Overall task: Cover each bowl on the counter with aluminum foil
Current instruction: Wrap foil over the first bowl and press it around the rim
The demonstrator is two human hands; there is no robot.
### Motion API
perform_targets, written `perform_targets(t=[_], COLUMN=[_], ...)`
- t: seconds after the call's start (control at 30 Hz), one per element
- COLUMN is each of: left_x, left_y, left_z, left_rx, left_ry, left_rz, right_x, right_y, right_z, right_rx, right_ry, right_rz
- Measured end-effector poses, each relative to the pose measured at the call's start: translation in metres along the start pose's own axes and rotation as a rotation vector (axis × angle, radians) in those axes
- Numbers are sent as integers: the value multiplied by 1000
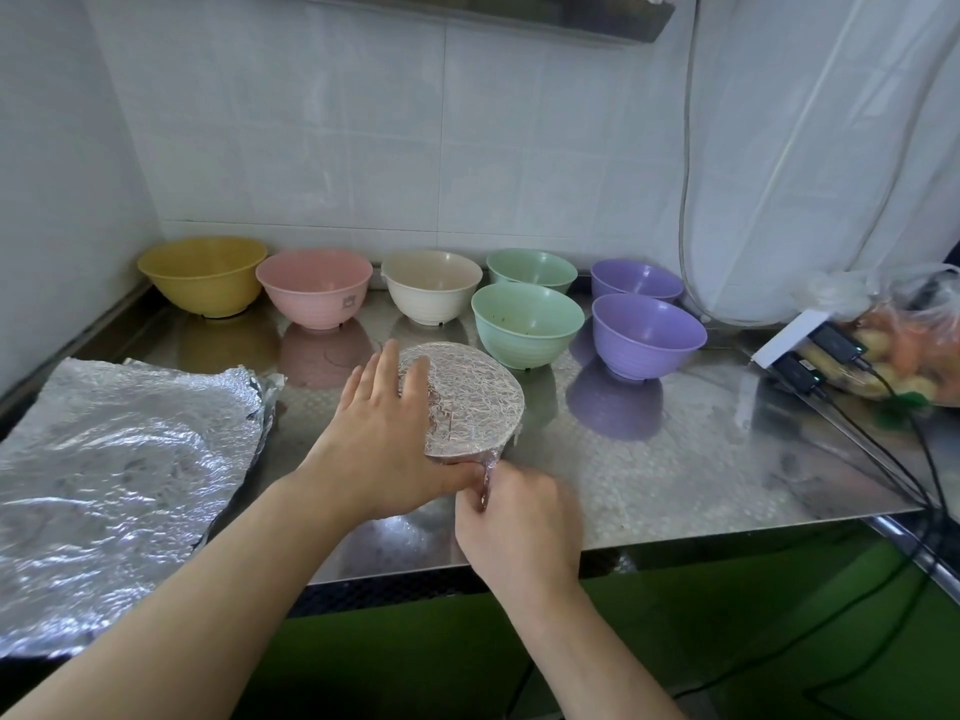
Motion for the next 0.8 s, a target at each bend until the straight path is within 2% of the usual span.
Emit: perform_targets(t=[0.2, 0.4, 0.57, 0.7, 0.8], left_x=[-2, -1, -3, -3, -3], left_y=[0, 1, 2, 1, 0], left_z=[0, 3, 5, 6, 6], left_rx=[6, -20, -35, -62, -64], left_ry=[41, 89, 137, 151, 178], left_rz=[9, 30, 34, 46, 49], right_x=[6, 7, 4, 4, -13], right_y=[-3, -7, -5, -2, 1], right_z=[2, 0, 3, -6, -15], right_rx=[53, 216, 354, 257, 112], right_ry=[98, 213, 338, 257, 288], right_rz=[11, -72, -44, -134, -42])
Point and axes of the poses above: each hand's wrist, its own y-axis towards the middle knuckle, its own z-axis out of the palm, x = y × z, the point moved 7 cm from there along y, towards the middle knuckle, and after that the axes turned 2 degrees about -x, right-handed, at the moved point
